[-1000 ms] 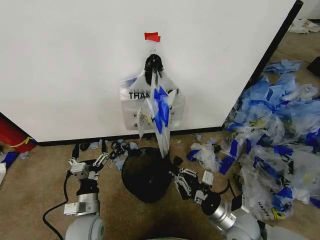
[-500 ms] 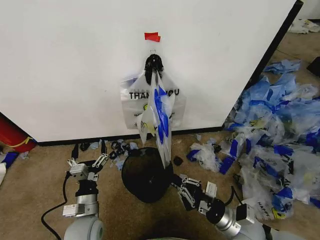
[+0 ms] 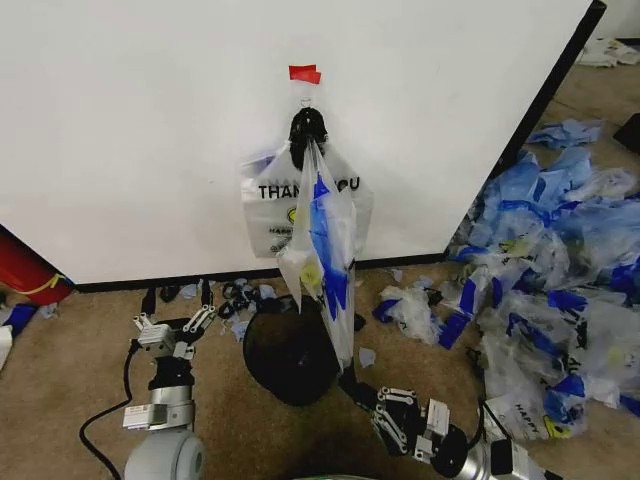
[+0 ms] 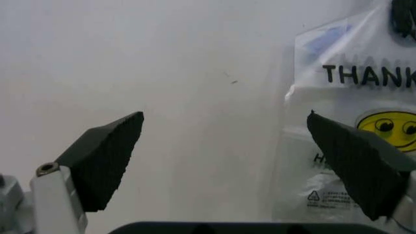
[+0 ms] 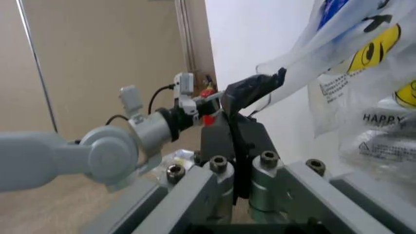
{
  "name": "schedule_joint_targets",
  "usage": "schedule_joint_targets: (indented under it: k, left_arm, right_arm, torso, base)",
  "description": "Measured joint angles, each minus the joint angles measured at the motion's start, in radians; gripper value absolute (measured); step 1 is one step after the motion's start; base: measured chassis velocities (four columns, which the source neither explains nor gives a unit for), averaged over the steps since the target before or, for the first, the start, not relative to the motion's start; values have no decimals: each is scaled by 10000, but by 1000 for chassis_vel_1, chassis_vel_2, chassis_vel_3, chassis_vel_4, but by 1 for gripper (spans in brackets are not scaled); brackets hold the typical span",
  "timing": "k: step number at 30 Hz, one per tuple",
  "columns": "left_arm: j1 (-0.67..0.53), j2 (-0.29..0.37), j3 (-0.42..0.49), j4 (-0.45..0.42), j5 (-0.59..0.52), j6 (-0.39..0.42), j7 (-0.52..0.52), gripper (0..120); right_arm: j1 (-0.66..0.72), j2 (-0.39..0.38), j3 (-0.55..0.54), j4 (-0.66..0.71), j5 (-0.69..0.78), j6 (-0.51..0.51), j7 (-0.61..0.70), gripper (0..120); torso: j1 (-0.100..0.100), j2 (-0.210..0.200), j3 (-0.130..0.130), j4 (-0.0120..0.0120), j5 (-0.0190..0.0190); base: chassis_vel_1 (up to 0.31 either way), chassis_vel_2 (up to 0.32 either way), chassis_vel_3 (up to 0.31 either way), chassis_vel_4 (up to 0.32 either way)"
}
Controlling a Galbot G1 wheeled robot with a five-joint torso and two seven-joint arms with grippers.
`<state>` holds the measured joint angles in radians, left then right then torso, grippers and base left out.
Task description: Pick up the garbage bag from the wall and place it over the trash bin.
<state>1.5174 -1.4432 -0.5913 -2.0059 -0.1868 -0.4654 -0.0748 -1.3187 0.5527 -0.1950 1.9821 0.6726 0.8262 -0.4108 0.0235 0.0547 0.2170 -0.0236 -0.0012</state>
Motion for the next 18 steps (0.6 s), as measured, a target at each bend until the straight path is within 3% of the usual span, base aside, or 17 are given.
schedule_joint_targets:
  k: [12,18]
  left_arm:
    - [-55,111,-3,136,-77,-7,-19,100]
    - [-57,122,4,185,-84,-32,-21,99]
  right_arm:
    - [-726,10,952,-490,366,-7,-1788,0]
    - [-58,186,497,-516,439,-20,-1276,0]
  torso:
    - [0,0,0,0,1]
    - [0,0,0,0,1]
  base:
    - [0,0,0,0]
    - [0,0,0,0]
